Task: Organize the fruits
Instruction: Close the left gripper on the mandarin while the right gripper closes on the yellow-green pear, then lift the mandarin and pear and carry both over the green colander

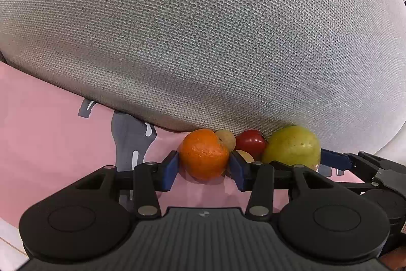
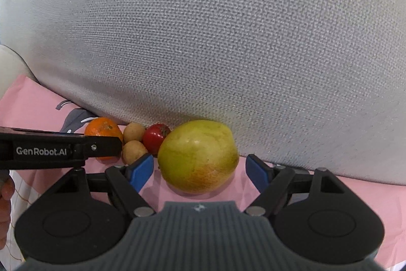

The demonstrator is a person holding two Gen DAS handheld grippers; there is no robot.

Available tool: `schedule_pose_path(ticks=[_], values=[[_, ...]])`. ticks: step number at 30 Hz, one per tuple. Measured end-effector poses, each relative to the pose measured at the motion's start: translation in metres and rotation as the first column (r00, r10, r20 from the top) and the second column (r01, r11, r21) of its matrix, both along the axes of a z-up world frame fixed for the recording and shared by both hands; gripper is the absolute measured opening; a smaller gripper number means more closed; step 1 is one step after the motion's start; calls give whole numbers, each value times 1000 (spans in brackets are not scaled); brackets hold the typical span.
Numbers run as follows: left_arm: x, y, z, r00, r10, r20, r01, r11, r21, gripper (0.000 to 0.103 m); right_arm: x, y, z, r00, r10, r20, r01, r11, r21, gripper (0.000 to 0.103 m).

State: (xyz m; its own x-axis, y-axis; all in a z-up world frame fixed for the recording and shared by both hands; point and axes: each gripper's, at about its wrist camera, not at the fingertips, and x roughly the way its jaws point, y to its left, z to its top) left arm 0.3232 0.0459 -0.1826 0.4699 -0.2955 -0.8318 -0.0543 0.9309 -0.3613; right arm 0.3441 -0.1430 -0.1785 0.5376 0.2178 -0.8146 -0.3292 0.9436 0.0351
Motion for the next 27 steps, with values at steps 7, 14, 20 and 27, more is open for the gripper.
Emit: schedule_pose_path(ticks=[7, 14, 20, 27], values=[[6, -3, -6, 1000, 6, 4, -6, 1000, 4, 50, 9, 3, -8, 1000, 0, -21, 0, 1000, -2, 69], [5, -15, 1, 1000, 2, 9, -2, 1000, 13, 47, 8, -1, -6, 1000, -1, -26, 2, 1000, 10, 68], [-4, -15, 23, 999, 7, 32, -8, 1000, 13, 47, -2, -9, 8, 1000, -4, -14, 5, 999, 41, 68], [-26, -11, 57, 997, 12, 71, -13, 1000, 13, 47, -23, -9, 35, 999, 35, 25, -37, 996, 81, 68]])
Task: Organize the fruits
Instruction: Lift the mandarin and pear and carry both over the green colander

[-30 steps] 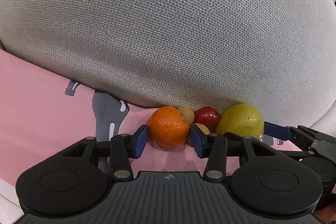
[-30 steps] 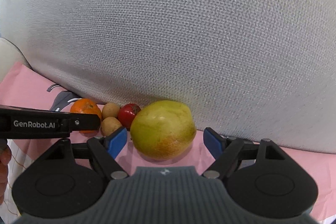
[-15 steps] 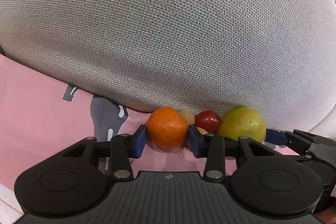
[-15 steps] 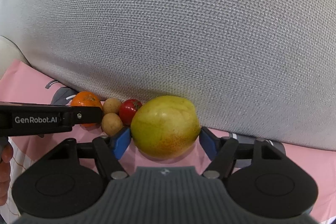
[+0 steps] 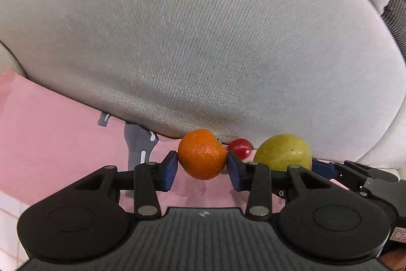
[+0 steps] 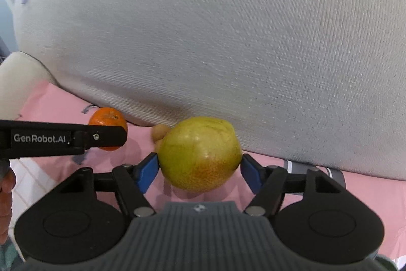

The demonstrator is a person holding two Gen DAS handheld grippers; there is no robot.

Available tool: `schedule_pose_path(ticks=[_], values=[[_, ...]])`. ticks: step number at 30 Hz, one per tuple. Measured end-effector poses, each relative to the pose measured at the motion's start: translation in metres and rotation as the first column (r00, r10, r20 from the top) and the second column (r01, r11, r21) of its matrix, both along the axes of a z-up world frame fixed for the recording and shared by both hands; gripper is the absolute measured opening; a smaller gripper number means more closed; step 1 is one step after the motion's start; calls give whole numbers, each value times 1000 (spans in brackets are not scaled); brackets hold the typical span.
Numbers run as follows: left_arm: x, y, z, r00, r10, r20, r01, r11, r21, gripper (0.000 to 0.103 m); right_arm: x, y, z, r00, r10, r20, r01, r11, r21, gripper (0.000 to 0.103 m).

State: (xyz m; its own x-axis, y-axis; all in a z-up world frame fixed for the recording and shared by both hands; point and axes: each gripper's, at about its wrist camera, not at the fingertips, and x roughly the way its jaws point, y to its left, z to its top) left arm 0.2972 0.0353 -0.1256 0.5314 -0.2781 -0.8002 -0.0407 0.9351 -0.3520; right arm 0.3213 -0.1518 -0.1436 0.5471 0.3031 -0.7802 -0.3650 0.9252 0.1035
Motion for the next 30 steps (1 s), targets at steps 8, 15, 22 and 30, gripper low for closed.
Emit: schedule_pose_path(ticks=[8, 15, 22, 30], values=[[-39, 0, 39, 999, -15, 43, 15, 1000, -14, 47, -42, -17, 39, 999, -5, 43, 2, 998, 63, 68], [-70, -27, 64, 994, -77, 75, 80, 996, -32, 47, -78, -46, 66, 997, -44, 59, 37, 992, 120, 68], [-99, -61, 82, 984, -155, 86, 159, 987, -38, 47, -120, -86, 77, 991, -119, 67, 109, 985, 132, 68], [-117, -107, 90, 960, -267, 82, 270, 963, -26, 47, -156, -125, 70, 976, -212, 52, 204, 971, 123, 68]])
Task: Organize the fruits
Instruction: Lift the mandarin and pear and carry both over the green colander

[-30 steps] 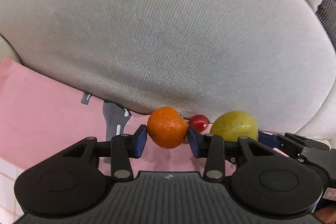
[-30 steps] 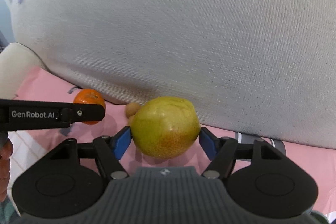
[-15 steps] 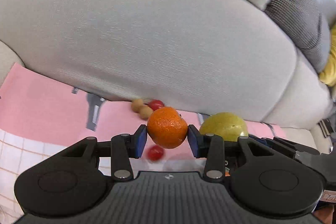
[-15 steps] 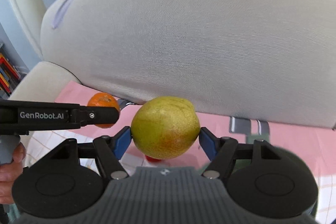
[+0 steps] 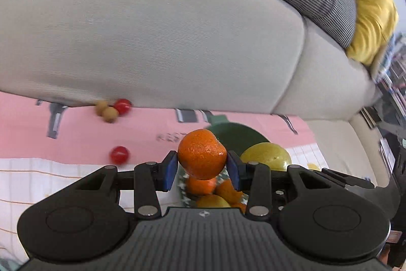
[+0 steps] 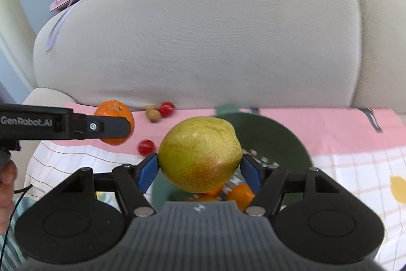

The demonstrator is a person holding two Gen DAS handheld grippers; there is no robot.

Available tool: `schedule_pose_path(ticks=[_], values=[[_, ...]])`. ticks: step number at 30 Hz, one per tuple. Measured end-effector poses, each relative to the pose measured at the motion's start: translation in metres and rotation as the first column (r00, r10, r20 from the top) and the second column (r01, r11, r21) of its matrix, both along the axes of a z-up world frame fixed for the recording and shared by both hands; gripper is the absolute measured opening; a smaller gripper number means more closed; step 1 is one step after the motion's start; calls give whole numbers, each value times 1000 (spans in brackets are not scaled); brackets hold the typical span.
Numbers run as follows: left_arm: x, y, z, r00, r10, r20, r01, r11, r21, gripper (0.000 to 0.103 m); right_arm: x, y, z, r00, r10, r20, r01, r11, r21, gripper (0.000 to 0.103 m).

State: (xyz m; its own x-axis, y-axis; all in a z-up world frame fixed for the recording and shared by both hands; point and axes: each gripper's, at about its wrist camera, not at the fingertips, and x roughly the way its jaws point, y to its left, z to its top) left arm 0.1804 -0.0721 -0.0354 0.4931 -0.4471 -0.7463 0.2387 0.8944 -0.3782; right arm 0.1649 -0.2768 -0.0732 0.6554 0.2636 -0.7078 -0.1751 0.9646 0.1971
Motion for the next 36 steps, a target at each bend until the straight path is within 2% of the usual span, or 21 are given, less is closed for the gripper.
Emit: schedule_pose_path(ticks=[9, 16, 20, 29, 36], values=[[1, -38, -19, 996, -77, -45, 80, 995, 65, 47, -3, -28, -19, 999, -44, -15, 44, 998, -36, 68], [12, -53, -38, 991, -108, -74, 117, 986, 121, 47, 10, -30, -39, 998, -38, -42, 37, 999, -34, 68], [21, -63, -48, 989, -126, -81, 137, 978, 157, 47, 17, -31, -48, 999, -24, -48, 22, 999, -42, 68], [30, -86, -63, 985, -157, -73, 170, 957, 236, 47, 35, -27, -59, 999, 39, -23, -42, 992, -120, 68], [36, -96, -77, 978, -189, -87, 207, 933, 294, 47, 48, -25, -69, 997, 63, -50, -71, 983, -168, 68]])
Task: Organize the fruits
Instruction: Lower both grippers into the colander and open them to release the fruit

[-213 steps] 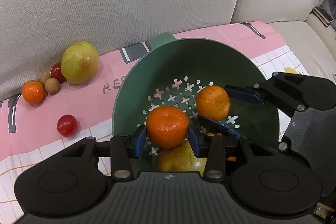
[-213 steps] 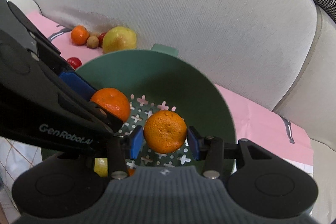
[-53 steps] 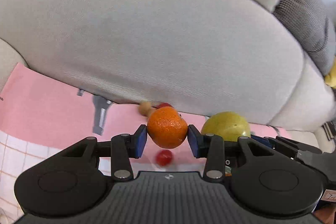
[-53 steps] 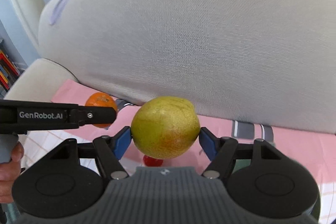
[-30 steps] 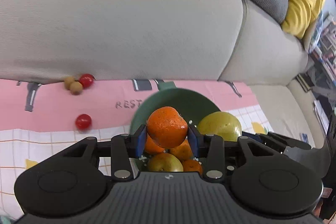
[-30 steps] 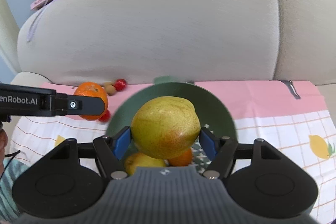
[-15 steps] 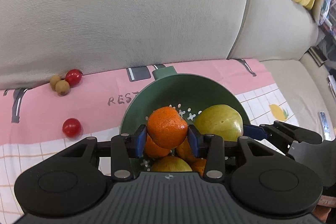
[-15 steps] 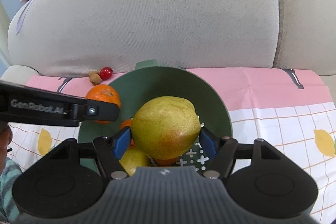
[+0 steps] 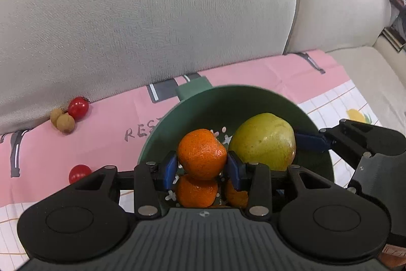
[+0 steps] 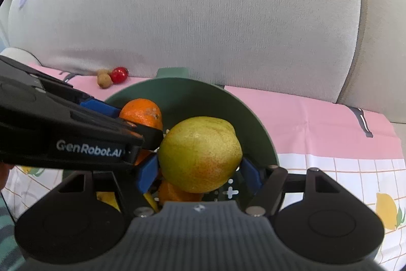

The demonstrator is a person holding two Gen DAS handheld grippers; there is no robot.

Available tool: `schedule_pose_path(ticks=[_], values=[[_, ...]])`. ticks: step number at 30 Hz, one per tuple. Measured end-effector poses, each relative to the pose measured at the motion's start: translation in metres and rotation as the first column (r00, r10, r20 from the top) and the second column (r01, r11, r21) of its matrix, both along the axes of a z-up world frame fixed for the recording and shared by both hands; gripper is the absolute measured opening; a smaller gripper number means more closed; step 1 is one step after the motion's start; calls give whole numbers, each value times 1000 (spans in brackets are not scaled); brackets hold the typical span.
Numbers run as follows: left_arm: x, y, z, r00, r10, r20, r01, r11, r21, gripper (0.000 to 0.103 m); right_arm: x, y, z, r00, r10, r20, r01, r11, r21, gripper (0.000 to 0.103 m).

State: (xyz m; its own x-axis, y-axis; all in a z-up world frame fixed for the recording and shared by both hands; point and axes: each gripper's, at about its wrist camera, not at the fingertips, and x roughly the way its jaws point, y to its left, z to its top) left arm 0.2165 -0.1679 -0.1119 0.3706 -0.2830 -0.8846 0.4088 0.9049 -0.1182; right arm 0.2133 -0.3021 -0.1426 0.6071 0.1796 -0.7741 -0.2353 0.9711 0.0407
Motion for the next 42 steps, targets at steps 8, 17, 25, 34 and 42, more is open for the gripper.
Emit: schedule_pose_path(ticks=[8, 17, 25, 34, 42], values=[[10, -1, -12, 999, 16, -29, -15, 1000, 27, 47, 7, 1, -3, 1000, 0, 3, 0, 999, -43, 67], [14, -1, -16, 999, 17, -35, -16, 999, 33, 47, 10, 7, -5, 1000, 10, 3, -10, 997, -70, 66], [12, 0, -16, 1000, 10, -20, -9, 999, 33, 48, 6, 6, -4, 1000, 11, 4, -10, 998, -67, 65], [13, 8, -11, 998, 37, -41, -37, 999, 4, 53, 0, 8, 6, 999, 21, 27, -19, 997, -71, 64], [6, 16, 0, 998, 55, -37, -56, 998, -21, 61, -8, 7, 17, 999, -5, 46, 8, 998, -67, 73]])
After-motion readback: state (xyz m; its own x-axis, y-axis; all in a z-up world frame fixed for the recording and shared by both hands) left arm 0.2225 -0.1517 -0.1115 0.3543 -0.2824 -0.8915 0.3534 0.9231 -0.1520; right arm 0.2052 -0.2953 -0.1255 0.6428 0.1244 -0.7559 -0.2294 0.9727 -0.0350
